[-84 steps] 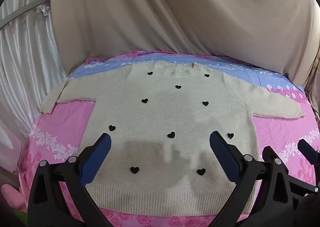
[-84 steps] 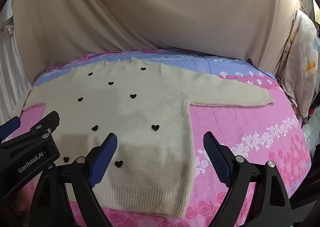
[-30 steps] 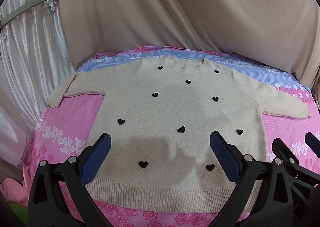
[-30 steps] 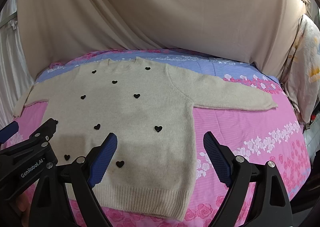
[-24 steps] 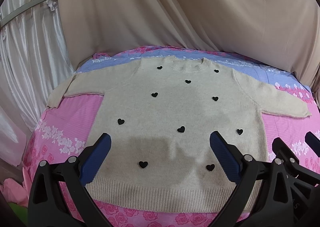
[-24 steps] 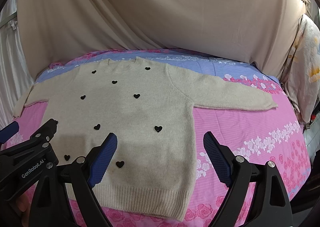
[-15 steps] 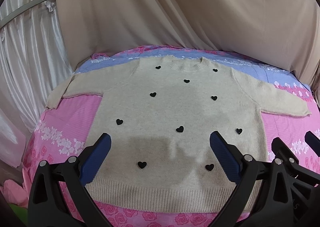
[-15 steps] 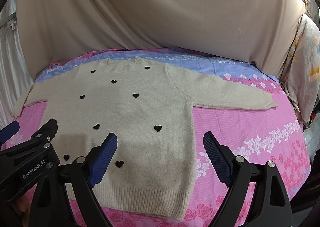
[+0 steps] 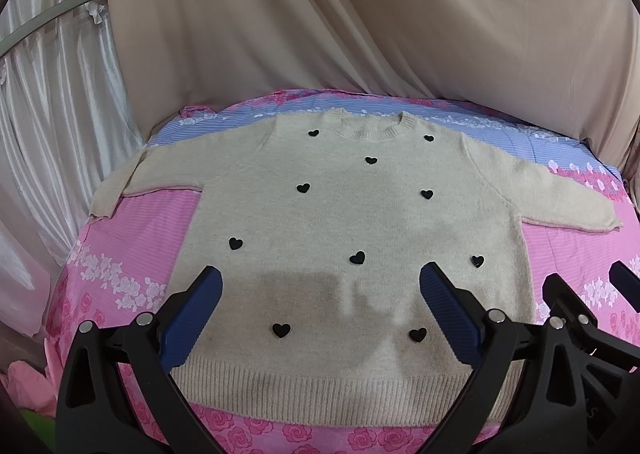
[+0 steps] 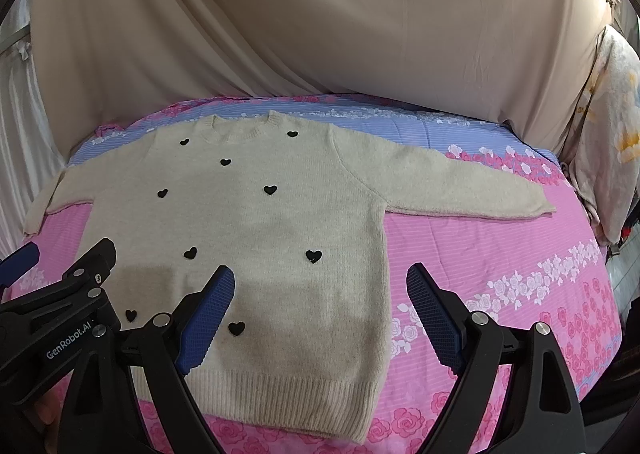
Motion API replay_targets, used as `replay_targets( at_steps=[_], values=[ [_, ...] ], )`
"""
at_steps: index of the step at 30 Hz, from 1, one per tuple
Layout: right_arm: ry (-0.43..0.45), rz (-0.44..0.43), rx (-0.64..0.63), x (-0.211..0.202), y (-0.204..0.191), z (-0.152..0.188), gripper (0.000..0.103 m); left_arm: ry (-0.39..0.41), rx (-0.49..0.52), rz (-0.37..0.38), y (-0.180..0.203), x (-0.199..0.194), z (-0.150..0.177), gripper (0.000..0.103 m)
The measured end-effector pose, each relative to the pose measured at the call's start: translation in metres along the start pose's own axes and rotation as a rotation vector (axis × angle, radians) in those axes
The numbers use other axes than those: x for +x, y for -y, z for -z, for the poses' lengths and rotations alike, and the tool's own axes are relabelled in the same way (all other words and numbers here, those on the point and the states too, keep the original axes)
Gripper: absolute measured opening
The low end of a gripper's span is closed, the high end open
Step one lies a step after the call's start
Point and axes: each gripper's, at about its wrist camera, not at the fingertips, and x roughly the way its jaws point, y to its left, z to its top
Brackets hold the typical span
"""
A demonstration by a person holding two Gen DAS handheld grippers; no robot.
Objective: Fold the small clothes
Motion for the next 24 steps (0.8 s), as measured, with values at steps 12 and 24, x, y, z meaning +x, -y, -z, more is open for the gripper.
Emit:
replay_targets(
  at_steps=[12, 24],
  values=[
    [-0.007, -0.002, 0.003, 0.002, 0.001, 0.001, 0.086, -0.010, 0.015, -0.004, 0.007, 0.005, -0.003, 0.097],
    [-0.065, 0.030, 0.166, 0.040, 0.074, -0.014, 0.085, -0.054, 0.021, -0.028, 0.016, 0.019, -0.007, 0.097]
  ],
)
